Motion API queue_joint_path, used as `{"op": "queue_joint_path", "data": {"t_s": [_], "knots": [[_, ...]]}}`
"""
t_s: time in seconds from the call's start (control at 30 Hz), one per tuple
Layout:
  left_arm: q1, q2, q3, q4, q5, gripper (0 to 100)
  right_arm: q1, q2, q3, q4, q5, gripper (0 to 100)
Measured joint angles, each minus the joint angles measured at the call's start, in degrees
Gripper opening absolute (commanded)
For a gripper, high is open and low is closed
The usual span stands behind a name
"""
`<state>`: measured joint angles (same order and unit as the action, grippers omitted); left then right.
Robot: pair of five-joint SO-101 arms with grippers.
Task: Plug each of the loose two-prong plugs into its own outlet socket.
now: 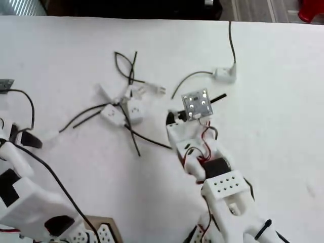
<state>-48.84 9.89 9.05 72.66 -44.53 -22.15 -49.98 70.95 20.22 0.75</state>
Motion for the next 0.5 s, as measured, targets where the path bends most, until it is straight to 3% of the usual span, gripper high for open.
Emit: {"op": "queue_joint_path", "data": {"t_s": [0.27, 0.5], "knots": [[3.34, -4.66, -6.07, 9.93, -12.48, 30, 0.00, 0.00, 0.00, 0.00, 0.00, 1.6], [7.03, 0.44, -5.63, 7.03, -17.14, 30, 0.00, 0.00, 0.00, 0.00, 0.00, 1.6]]}}
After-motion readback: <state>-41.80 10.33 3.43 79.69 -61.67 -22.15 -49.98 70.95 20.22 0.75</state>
